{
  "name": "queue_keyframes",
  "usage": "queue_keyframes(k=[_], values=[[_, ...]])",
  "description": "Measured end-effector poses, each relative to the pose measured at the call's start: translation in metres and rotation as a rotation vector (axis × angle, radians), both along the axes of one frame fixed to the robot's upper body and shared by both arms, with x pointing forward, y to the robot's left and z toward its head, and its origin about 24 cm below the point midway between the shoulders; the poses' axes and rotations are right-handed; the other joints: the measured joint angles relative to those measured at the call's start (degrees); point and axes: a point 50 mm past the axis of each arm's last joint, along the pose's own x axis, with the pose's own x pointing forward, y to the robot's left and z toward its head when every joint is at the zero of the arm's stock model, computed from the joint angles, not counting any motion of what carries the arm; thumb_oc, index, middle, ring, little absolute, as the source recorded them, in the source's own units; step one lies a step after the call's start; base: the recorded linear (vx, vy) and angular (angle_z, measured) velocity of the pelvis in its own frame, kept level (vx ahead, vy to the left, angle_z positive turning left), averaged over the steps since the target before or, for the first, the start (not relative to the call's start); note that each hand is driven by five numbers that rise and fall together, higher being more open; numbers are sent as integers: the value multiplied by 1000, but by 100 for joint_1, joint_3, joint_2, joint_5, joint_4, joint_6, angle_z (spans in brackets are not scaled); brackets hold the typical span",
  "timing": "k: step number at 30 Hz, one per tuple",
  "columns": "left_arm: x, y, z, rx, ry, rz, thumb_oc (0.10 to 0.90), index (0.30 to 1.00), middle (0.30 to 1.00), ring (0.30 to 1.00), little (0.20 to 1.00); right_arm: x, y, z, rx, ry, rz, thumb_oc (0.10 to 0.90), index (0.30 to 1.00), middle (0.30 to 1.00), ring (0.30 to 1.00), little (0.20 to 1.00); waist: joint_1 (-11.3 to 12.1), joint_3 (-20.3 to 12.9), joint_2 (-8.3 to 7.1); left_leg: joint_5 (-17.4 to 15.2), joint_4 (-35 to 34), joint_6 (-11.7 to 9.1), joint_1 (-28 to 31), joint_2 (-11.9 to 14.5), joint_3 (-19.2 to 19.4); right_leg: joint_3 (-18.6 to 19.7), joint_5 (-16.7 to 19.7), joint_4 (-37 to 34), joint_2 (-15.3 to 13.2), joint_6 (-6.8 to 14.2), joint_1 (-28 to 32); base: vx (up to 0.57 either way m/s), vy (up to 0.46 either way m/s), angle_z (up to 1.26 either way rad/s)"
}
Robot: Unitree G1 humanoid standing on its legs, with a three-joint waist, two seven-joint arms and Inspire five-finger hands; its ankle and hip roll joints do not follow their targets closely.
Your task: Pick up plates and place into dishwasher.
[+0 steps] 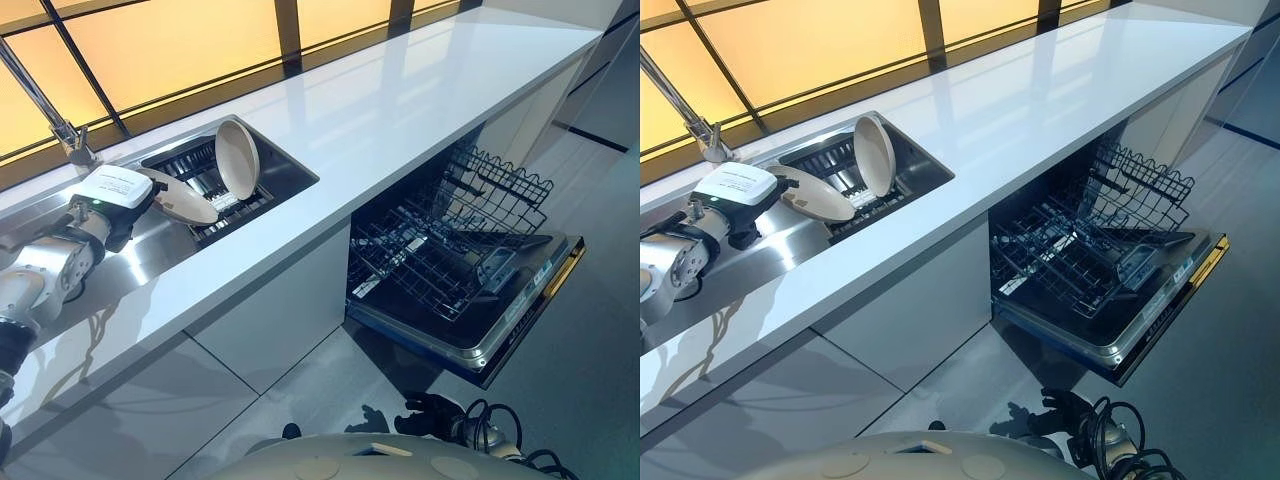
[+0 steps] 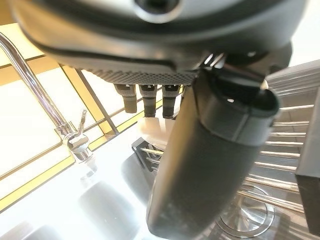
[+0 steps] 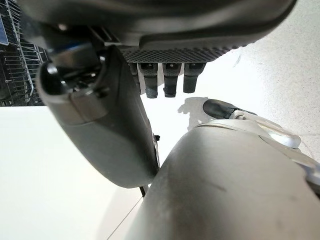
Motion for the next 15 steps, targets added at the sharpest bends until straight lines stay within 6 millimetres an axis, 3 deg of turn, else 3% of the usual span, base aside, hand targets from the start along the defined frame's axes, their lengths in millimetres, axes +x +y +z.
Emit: queue_keyframes(k=[15], values=[[2, -6, 9, -7, -120, -59, 800, 900, 900, 900, 900, 1, 0, 0, 2, -9, 3, 800, 900, 900, 900, 900, 59, 15, -31, 0, 0, 0, 2, -2, -17, -14, 1, -4, -1, -1, 25, 0, 0, 0]])
